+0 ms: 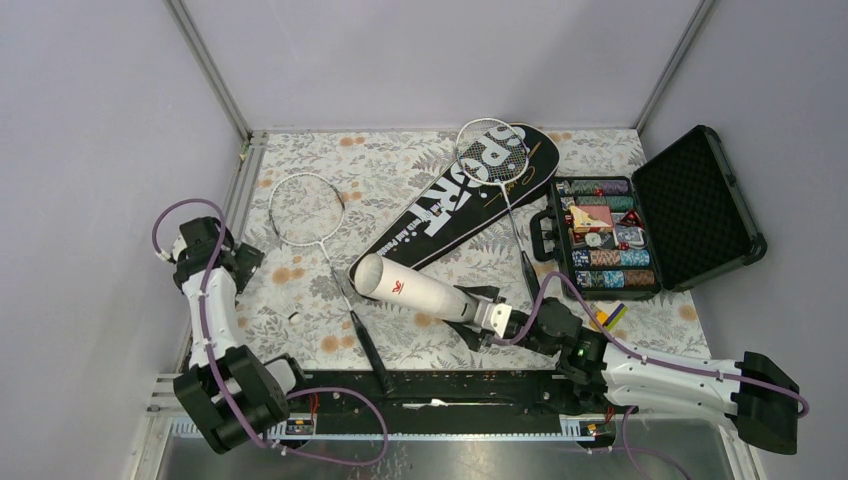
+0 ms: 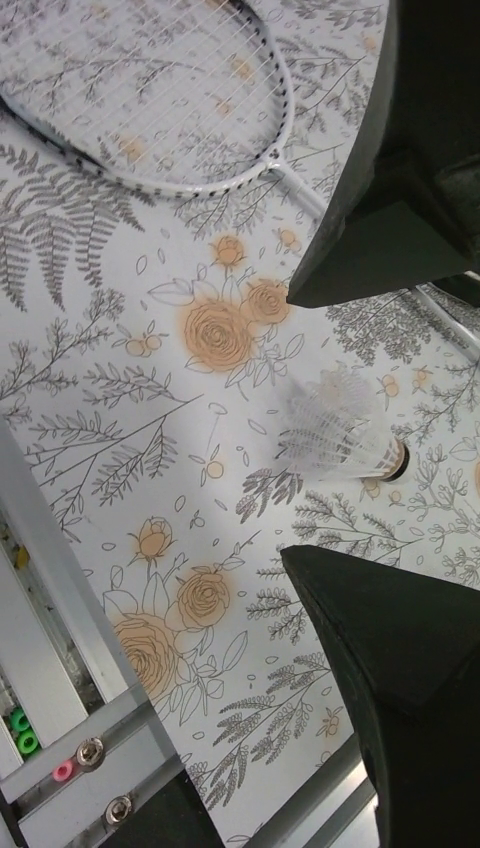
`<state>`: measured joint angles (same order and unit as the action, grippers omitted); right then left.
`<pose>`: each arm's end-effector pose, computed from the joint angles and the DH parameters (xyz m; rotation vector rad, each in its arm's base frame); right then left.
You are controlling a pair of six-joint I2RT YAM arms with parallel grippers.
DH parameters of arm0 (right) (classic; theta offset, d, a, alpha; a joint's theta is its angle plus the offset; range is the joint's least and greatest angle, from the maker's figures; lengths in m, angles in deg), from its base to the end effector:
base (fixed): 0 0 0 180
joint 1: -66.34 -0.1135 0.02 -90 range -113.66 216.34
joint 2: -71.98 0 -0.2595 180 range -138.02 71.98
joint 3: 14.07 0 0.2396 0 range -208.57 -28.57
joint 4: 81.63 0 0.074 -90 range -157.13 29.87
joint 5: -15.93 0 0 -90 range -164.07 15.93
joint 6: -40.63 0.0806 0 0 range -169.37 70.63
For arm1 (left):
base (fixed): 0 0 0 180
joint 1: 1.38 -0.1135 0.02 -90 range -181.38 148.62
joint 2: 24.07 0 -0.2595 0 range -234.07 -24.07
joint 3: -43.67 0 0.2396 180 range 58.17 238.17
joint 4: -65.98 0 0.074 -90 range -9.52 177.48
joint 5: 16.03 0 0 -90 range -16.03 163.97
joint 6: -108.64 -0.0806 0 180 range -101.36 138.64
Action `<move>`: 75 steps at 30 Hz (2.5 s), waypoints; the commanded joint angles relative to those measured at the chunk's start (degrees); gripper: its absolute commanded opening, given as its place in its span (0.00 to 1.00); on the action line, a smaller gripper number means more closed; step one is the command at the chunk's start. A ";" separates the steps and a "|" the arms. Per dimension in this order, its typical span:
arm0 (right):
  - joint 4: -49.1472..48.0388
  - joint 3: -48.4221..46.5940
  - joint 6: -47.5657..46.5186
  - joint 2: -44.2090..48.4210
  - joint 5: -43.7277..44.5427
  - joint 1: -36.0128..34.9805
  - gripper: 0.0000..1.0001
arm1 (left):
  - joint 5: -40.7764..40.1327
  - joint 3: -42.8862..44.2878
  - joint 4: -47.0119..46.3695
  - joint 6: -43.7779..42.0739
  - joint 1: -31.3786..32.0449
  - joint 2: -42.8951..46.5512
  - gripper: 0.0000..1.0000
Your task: Pack up the badminton gear
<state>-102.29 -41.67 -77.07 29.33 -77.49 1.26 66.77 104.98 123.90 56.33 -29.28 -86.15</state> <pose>0.0859 0.1963 0.2422 -1.1189 0.9978 0.5720 0.1880 0.1110 0.2080 -1.4386 2.1485 0.1002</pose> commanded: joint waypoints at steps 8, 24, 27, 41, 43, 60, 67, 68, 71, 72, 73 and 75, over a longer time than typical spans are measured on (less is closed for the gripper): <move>-1.02 -0.51 -1.54 4.17 -2.11 0.02 0.42 | 6.83 -5.15 -9.82 1.70 -1.98 -4.83 0.94; -2.31 -0.89 0.43 4.42 -2.55 0.04 0.42 | 4.38 -2.75 0.46 11.18 -1.96 -6.04 0.81; -1.21 -1.84 -0.04 4.26 -2.72 0.03 0.42 | 2.85 -2.69 2.82 13.80 -2.05 -7.48 0.81; 0.55 -2.79 0.73 5.05 -3.35 0.02 0.42 | 9.52 -1.38 6.97 17.99 -2.95 -9.69 0.09; 1.50 -3.24 1.46 5.49 -3.88 0.04 0.41 | 10.35 1.24 9.08 17.35 -2.95 -7.86 0.00; -2.57 -0.99 9.46 2.95 -3.15 0.04 0.40 | 38.82 6.69 -1.08 12.35 -2.32 17.44 0.00; 0.11 -0.40 10.85 2.10 -0.93 0.02 0.40 | 52.47 4.13 -9.47 11.61 5.63 20.52 0.00; 1.50 -0.60 10.49 2.52 -0.58 0.04 0.40 | 54.18 4.13 -10.48 11.77 6.60 20.45 0.00; 3.96 -0.53 9.70 3.86 0.94 0.04 0.40 | 59.62 6.02 -11.16 9.14 9.60 19.40 0.00; 4.76 -0.53 9.46 4.16 1.22 0.04 0.40 | 60.77 6.88 -11.32 8.70 11.03 18.99 0.00; 5.96 -0.62 9.28 4.42 1.70 0.04 0.40 | 62.18 7.65 -12.86 8.98 13.30 18.51 0.00; 7.37 -0.67 9.04 4.74 2.42 0.04 0.40 | 64.70 8.56 -17.51 12.13 17.56 18.20 0.00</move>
<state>-94.75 -41.48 -67.59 32.41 -77.86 1.26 121.35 109.85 116.57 67.43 -17.59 -67.71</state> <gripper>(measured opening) 0.698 0.010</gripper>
